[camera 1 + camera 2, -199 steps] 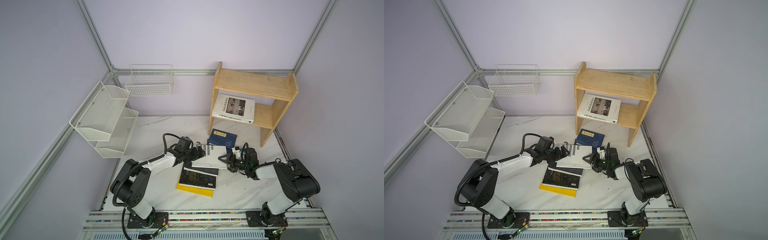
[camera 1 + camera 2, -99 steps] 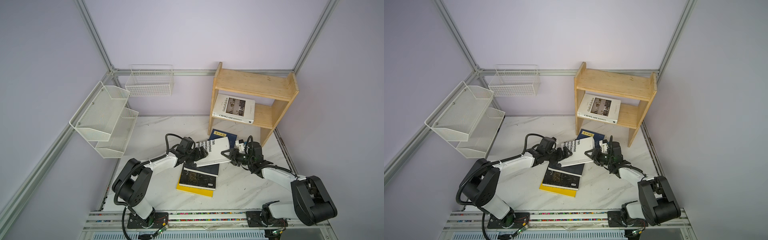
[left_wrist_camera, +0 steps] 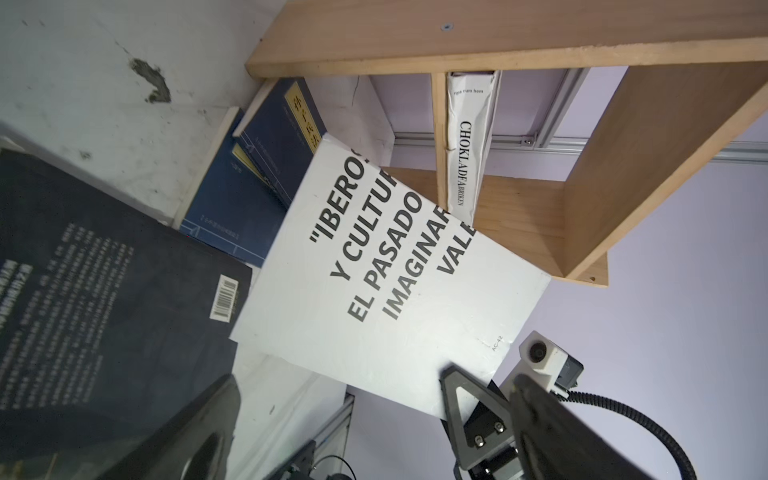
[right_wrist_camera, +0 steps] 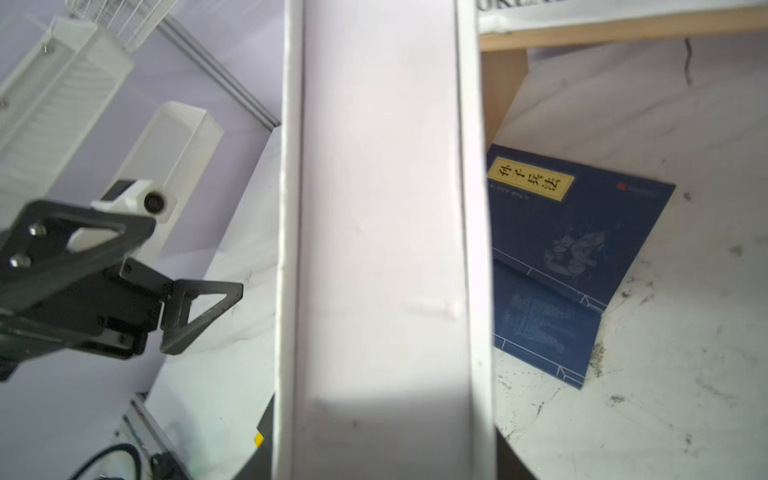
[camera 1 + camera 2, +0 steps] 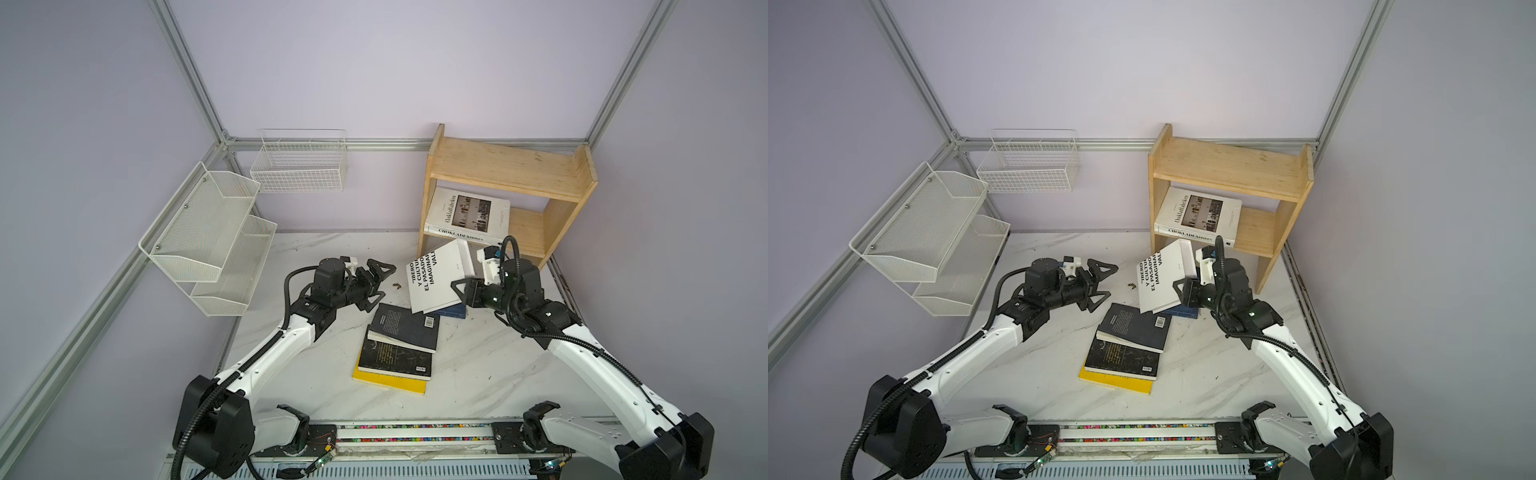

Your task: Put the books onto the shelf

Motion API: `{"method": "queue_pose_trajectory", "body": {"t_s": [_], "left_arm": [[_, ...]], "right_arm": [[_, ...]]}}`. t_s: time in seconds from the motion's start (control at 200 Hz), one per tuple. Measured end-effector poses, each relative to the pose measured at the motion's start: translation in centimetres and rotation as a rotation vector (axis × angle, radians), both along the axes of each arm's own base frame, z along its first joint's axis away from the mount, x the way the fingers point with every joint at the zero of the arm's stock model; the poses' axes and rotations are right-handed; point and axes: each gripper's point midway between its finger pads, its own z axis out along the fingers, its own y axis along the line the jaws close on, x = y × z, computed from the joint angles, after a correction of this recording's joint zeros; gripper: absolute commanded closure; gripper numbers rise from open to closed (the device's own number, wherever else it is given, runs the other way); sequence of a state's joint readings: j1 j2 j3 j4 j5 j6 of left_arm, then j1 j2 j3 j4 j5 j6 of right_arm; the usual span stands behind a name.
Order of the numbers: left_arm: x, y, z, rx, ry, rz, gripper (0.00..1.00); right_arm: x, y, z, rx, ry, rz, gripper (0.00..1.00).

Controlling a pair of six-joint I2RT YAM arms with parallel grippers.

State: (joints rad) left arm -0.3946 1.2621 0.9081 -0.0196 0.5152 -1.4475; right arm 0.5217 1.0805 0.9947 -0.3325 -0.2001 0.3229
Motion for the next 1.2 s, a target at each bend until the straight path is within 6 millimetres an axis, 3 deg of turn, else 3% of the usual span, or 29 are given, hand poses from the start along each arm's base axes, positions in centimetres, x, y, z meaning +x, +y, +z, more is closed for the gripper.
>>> {"method": "queue_pose_trajectory", "body": {"t_s": [0.21,0.255,0.375,0.53,0.71,0.935,1.2], "left_arm": [[-1.4,-0.8,-1.1,-0.138,0.185,-0.018,0.0],[-1.7,-0.8,-1.7,-0.159,0.222,-0.018,0.0],[-3.2,0.1,-4.3,-0.201,0.338,0.02,0.01],[-6.1,1.4,-6.4,-0.25,0.432,0.069,0.0],[-8.1,3.6,-6.1,-0.32,0.412,0.141,0.0],[-7.9,5.5,-9.1,-0.326,0.493,0.194,0.0],[-7.4,7.0,-10.9,-0.313,0.544,0.171,0.0]], "right_arm": [[-3.7,6.4,2.6,-0.235,-0.206,0.131,0.61],[-4.4,8.0,2.3,-0.296,-0.241,0.159,0.63],[-4.9,9.9,-0.2,-0.474,-0.287,0.174,0.63],[-5.6,10.4,-2.8,-0.603,-0.306,0.219,0.62],[-6.2,10.4,-2.9,-0.637,-0.335,0.243,0.61],[-9.4,12.6,-3.9,-0.716,-0.4,0.338,0.61],[-10.3,12.6,-4.5,-0.761,-0.434,0.346,0.59]]}}
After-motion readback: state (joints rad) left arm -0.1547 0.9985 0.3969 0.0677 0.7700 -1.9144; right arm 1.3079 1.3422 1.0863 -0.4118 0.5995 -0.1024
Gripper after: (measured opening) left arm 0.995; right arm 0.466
